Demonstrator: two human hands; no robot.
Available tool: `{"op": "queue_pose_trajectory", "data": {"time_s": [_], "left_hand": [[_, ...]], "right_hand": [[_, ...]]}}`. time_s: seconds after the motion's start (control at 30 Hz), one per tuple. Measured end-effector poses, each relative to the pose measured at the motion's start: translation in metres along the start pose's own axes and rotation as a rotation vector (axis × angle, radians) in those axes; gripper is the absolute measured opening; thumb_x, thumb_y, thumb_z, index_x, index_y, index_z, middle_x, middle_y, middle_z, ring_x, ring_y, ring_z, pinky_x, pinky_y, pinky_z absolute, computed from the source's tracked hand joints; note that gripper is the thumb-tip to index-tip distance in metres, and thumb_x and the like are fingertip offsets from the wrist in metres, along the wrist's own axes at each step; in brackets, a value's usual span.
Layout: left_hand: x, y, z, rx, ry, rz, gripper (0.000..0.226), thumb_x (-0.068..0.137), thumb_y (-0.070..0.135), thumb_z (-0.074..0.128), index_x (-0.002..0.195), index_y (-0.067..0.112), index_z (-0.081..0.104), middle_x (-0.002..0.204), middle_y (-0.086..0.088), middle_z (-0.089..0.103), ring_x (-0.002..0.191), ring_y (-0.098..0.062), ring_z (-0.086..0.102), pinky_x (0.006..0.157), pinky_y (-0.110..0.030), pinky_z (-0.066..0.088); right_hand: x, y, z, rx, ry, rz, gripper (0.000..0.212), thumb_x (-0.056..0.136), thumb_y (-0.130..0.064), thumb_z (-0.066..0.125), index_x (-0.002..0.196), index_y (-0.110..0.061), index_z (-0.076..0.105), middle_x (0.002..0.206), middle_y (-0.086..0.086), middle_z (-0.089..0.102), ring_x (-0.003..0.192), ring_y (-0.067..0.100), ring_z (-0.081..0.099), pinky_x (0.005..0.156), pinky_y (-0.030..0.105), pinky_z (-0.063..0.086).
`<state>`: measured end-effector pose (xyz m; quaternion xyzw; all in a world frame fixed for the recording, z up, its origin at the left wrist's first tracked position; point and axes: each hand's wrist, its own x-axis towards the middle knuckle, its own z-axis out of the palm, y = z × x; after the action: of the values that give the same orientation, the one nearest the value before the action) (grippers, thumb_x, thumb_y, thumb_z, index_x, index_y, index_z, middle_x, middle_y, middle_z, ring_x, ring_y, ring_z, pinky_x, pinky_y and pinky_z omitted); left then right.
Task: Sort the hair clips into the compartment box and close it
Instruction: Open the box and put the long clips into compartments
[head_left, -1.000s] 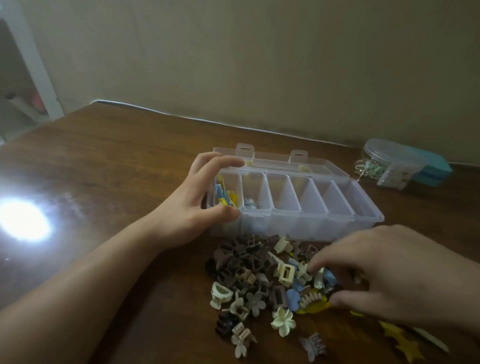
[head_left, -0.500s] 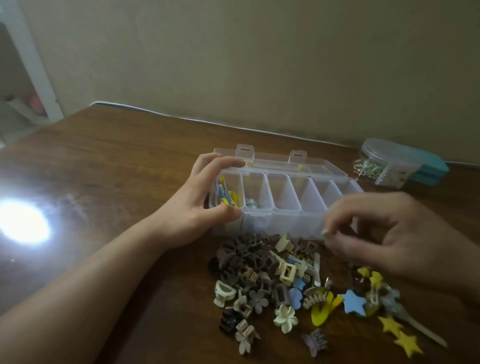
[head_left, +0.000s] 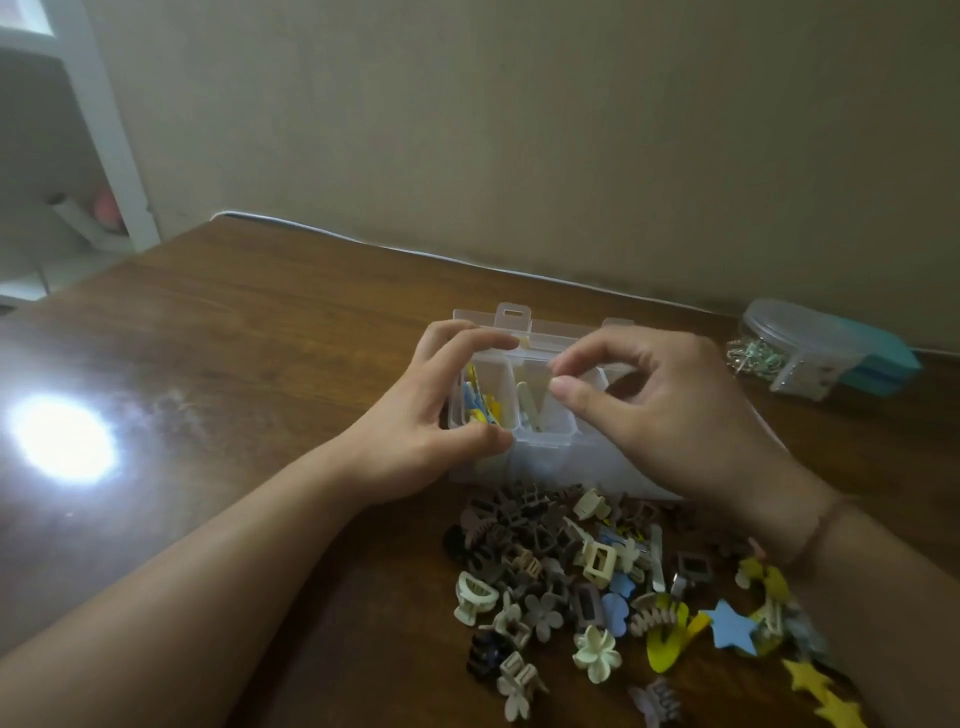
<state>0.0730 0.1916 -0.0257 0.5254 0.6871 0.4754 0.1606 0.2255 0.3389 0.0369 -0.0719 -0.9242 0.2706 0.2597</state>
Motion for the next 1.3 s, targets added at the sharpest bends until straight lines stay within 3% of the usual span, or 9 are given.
{"op": "queue_pose_trajectory", "data": {"time_s": [0.07,0.17,0.27,0.37,0.7,0.83,0.97,1.13,1.3], "left_hand": [[0.001,0.001,0.000,-0.003,-0.003,-0.012,0.074,0.066,0.059,0.058,0.136,0.046,0.040,0.140,0.022,0.027,0.138,-0.010,0.032,0.112,-0.043,0.041],[0.001,0.001,0.000,0.002,-0.001,-0.012,0.075,0.065,0.060,0.058,0.136,0.046,0.040,0.140,0.023,0.026,0.138,-0.010,0.032,0.113,-0.042,0.039],[0.000,0.001,0.001,0.003,0.003,-0.015,0.076,0.065,0.059,0.058,0.137,0.044,0.041,0.141,0.020,0.027,0.138,-0.009,0.033,0.113,-0.041,0.038],[0.001,0.001,0.001,0.003,0.007,-0.015,0.076,0.065,0.060,0.058,0.137,0.044,0.042,0.140,0.022,0.028,0.137,-0.007,0.034,0.112,-0.041,0.040],[0.000,0.001,0.001,0.000,0.007,-0.018,0.074,0.065,0.058,0.059,0.136,0.046,0.041,0.140,0.021,0.027,0.138,-0.011,0.034,0.112,-0.045,0.040],[0.001,0.001,0.000,0.005,0.011,-0.017,0.076,0.065,0.059,0.058,0.137,0.044,0.041,0.140,0.021,0.027,0.137,-0.008,0.033,0.113,-0.039,0.038],[0.001,0.000,0.001,0.008,0.006,-0.009,0.075,0.066,0.059,0.058,0.137,0.044,0.041,0.140,0.021,0.027,0.136,-0.008,0.032,0.112,-0.037,0.038],[0.002,0.001,0.001,0.005,0.004,-0.002,0.075,0.066,0.059,0.058,0.137,0.044,0.041,0.139,0.022,0.027,0.136,-0.008,0.032,0.113,-0.039,0.038],[0.001,0.000,0.000,0.005,0.004,0.000,0.076,0.066,0.059,0.058,0.138,0.042,0.041,0.139,0.022,0.027,0.135,-0.006,0.032,0.111,-0.032,0.037]], "right_hand": [[-0.010,-0.003,-0.014,-0.106,0.022,-0.132,0.004,0.084,-0.028,0.066,0.087,-0.026,0.070,0.085,-0.018,0.067,0.076,0.000,0.062,0.067,0.013,0.050],[-0.035,0.000,-0.038,-0.209,-0.304,-0.286,0.006,0.084,-0.035,0.059,0.089,-0.037,0.061,0.076,-0.026,0.058,0.072,-0.009,0.058,0.059,0.003,0.044],[-0.054,0.011,-0.052,-0.393,-0.617,-0.291,0.009,0.080,-0.042,0.059,0.087,-0.047,0.058,0.075,-0.031,0.053,0.073,-0.014,0.053,0.063,0.004,0.043],[-0.060,0.018,-0.048,-0.486,-0.686,-0.252,0.019,0.078,-0.058,0.049,0.092,-0.049,0.058,0.083,-0.031,0.055,0.081,-0.012,0.053,0.064,0.014,0.050],[-0.057,0.024,-0.050,-0.468,-0.530,-0.276,0.021,0.085,-0.051,0.050,0.090,-0.041,0.067,0.079,-0.027,0.063,0.072,-0.012,0.057,0.060,0.011,0.052],[-0.053,0.012,-0.067,-0.114,-0.342,-0.131,0.023,0.083,-0.055,0.055,0.088,-0.038,0.070,0.081,-0.023,0.069,0.069,-0.004,0.065,0.054,0.008,0.050],[-0.035,0.001,-0.053,0.157,-0.050,-0.067,0.008,0.080,-0.032,0.069,0.087,-0.033,0.074,0.075,-0.013,0.072,0.063,0.010,0.068,0.052,0.018,0.054],[-0.011,-0.003,-0.007,-0.038,0.146,-0.133,0.019,0.085,-0.016,0.066,0.104,-0.019,0.070,0.089,-0.016,0.071,0.078,-0.001,0.068,0.066,0.009,0.053],[-0.016,0.011,0.002,-0.289,0.010,-0.262,0.020,0.089,-0.013,0.064,0.107,-0.014,0.073,0.098,-0.003,0.073,0.092,0.009,0.065,0.081,0.028,0.054]]}}
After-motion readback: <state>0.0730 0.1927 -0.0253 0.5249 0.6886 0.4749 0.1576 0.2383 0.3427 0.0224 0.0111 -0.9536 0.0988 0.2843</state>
